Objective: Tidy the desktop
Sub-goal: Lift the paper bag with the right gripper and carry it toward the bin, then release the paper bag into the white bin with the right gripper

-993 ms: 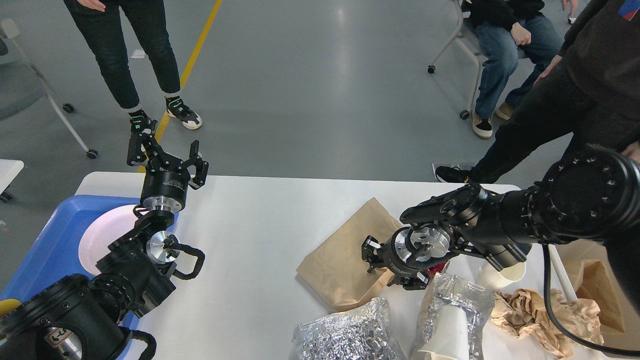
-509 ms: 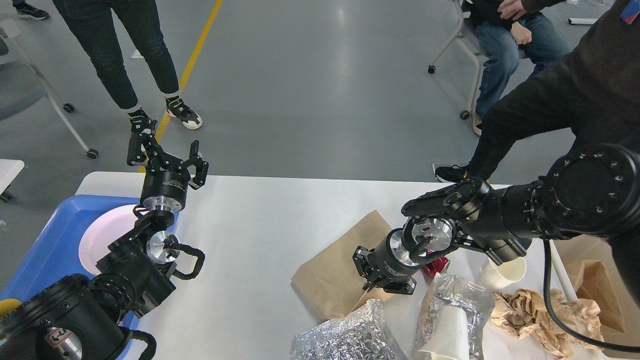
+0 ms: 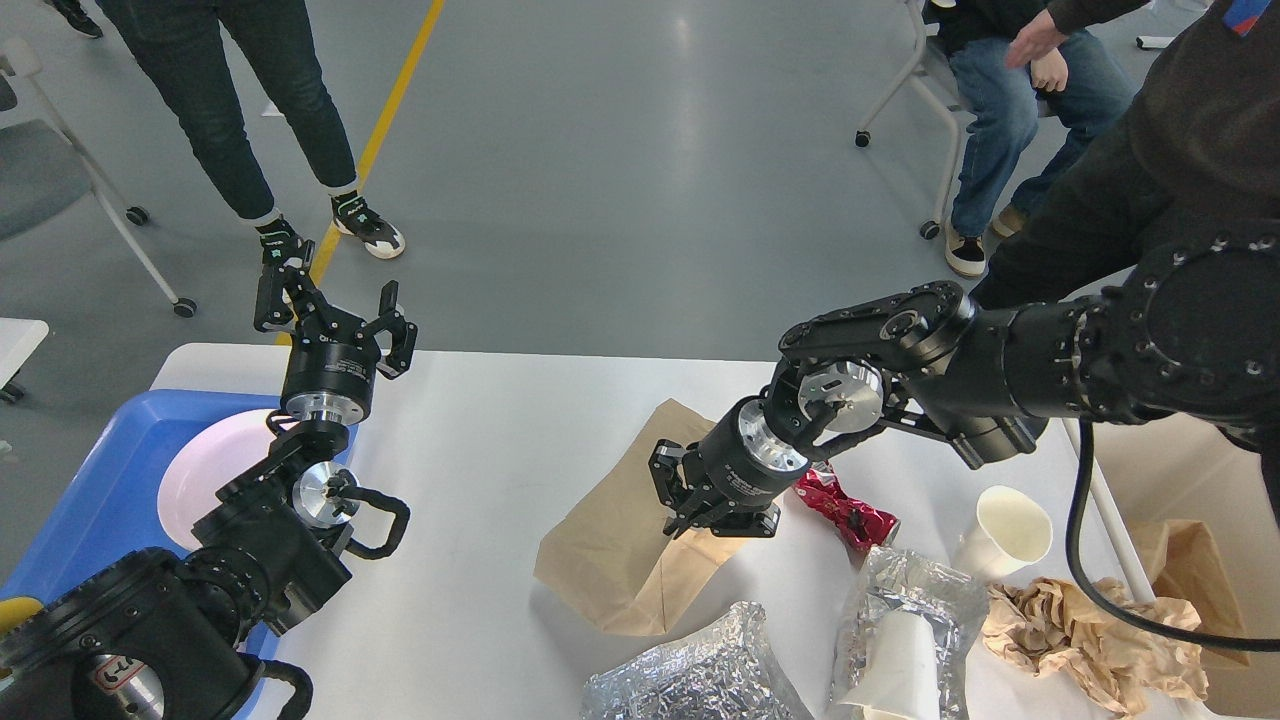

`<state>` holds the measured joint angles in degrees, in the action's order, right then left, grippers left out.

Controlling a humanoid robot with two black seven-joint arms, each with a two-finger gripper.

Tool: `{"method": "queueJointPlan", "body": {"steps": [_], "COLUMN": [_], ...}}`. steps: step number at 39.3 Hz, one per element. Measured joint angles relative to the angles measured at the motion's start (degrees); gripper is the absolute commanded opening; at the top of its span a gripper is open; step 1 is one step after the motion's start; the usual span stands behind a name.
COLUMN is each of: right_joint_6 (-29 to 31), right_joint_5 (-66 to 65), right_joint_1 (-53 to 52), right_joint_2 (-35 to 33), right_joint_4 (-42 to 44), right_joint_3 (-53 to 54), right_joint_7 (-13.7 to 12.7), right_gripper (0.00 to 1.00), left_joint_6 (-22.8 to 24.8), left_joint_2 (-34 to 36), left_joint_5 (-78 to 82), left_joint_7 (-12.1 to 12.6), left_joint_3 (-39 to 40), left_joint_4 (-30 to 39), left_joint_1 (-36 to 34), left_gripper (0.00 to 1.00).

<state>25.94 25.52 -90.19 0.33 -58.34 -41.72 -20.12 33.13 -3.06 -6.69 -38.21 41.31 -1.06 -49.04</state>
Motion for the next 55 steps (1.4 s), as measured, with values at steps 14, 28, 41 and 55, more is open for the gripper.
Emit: {"method": "queueJointPlan", "body": {"steps": [14, 28, 41, 55], "right_joint_6": [16.2, 29.0, 29.1, 29.1], "right_joint_5": [0.5, -0.3, -8.8, -24.0], "right_joint_1": [-17.4, -28.3, -38.6, -40.8], "right_joint_2": [-5.5, -15.6, -18.6, -20.9], "right_joint_4": [-0.7, -1.0, -0.5, 0.7], "right_joint_3": [1.0, -3.1, -24.6, -40.4], "right_joint_7": [-0.1, 0.0, 0.0, -0.1], "right_gripper": [0.00, 0.00, 0.00, 0.00], "left_joint_6": [0.0, 0.0, 0.0, 0.0], "left_joint_2": [0.0, 0.0, 0.0, 0.0], "left_joint_5": [0.0, 0.0, 0.0, 0.0], "left_joint_7": [0.0, -0.1, 0.0, -0.1], "left_joint_3": [0.0, 0.0, 0.0, 0.0], "left_joint_4": [0.0, 0.0, 0.0, 0.0], "left_joint_1": [0.0, 0.0, 0.0, 0.0], "left_gripper": [0.97, 0.97, 0.97, 0.97]}}
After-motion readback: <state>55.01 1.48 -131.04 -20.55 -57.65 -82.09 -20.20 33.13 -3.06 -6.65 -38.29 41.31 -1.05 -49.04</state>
